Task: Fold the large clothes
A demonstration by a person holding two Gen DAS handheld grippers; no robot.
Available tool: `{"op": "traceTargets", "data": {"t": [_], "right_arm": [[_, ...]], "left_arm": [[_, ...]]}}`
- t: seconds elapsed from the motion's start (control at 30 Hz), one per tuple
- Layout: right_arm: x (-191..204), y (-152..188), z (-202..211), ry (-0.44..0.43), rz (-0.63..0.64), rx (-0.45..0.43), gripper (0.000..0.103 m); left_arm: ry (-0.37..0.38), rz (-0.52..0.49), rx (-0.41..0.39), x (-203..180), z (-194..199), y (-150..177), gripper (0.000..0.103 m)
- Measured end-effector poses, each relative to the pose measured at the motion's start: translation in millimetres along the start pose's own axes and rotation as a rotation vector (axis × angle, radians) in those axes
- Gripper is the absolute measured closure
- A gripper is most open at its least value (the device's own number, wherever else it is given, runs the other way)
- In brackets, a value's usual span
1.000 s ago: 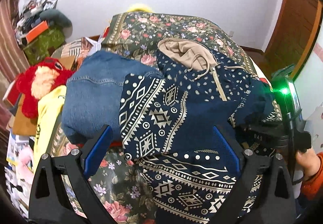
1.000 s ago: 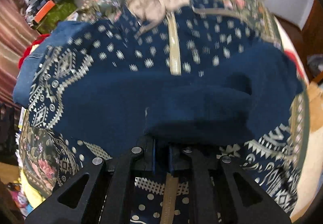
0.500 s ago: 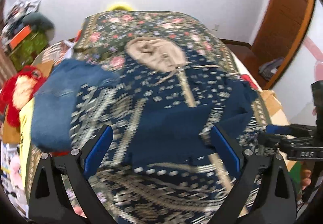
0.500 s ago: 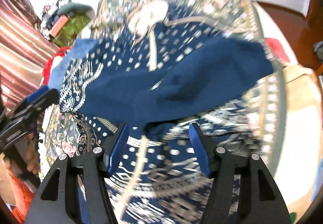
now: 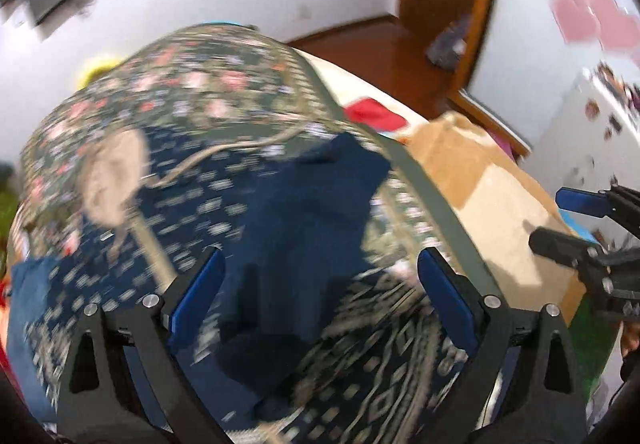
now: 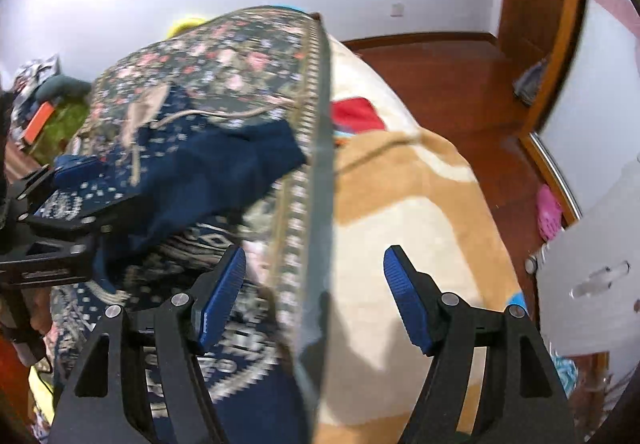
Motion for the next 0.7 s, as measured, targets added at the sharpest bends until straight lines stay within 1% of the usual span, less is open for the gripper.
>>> {"op": "traceTargets", "data": {"t": [0.03, 0.07, 0.1, 0.13, 0.2, 0.23, 0.3, 0.33, 0.4, 0.43, 0.47, 0.5, 0.53, 0.6, 0.67, 0.7], "right_arm": [[-4, 2, -4, 0.002, -0.009, 0.010, 0.035], [-8, 4, -6, 0.002, -0.014, 0.018, 0.035], [-12, 6, -9, 0.003, -0.018, 0.027, 0.035], [-14, 8, -12, 0.004, -0.020, 0.035, 0.035], [-18, 11, -17, 0.000, -0.022, 0.048, 0.035], [-20, 13, -19, -0.002, -0.022, 0.052, 0.035], [-21, 15, -22, -0.008, -0.025, 0.059, 0.035], [-22, 15, -23, -0.009, -0.026, 0.060, 0.035], [-24, 16, -25, -0.011, -0.031, 0.064, 0.035], [-24, 17, -26, -0.010, -0.034, 0.068, 0.035], [-25, 17, -26, -0.010, -0.035, 0.070, 0.035], [-25, 18, -27, -0.009, -0.035, 0.071, 0.035], [-25, 18, -27, -0.007, -0.036, 0.072, 0.035], [-23, 18, -25, -0.015, -0.040, 0.068, 0.035], [-19, 17, -23, -0.023, -0.041, 0.063, 0.035], [-15, 17, -22, -0.025, -0.039, 0.063, 0.035]], "left_arm": [[0.003, -0.014, 0.015, -6, -13, -4, 0.008], [0.002, -0.027, 0.035, -11, -24, -7, 0.013], [-0.003, -0.052, 0.075, -17, -43, -10, 0.016], [-0.010, -0.065, 0.099, -19, -55, -10, 0.019], [-0.043, -0.081, 0.154, -19, -85, -9, 0.019], [-0.056, -0.084, 0.170, -18, -94, -9, 0.019], [-0.096, -0.097, 0.193, -14, -114, -7, 0.024], [-0.112, -0.098, 0.176, -10, -118, -8, 0.026], [-0.113, -0.069, 0.131, -4, -118, -13, 0.050], [-0.116, -0.044, 0.129, 1, -116, -14, 0.084], [-0.121, -0.019, 0.139, 7, -115, -13, 0.097], [-0.110, 0.011, 0.132, 13, -111, -13, 0.097], [-0.069, 0.047, 0.097, 18, -102, -14, 0.097], [-0.041, 0.099, 0.041, 29, -81, -19, 0.097], [-0.010, 0.143, -0.023, 41, -51, -25, 0.098], [-0.004, 0.165, -0.069, 51, -27, -28, 0.098]]}}
Point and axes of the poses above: each gripper's, at about its wrist camera, not at the fingertips, and z roughly against the way its jaws point, x to its left, y to its underside, the point moved 10 cm from there along -z, roughly the way its jaws point, and after that the axes turned 15 degrees about -z, right-handed, at the moved point
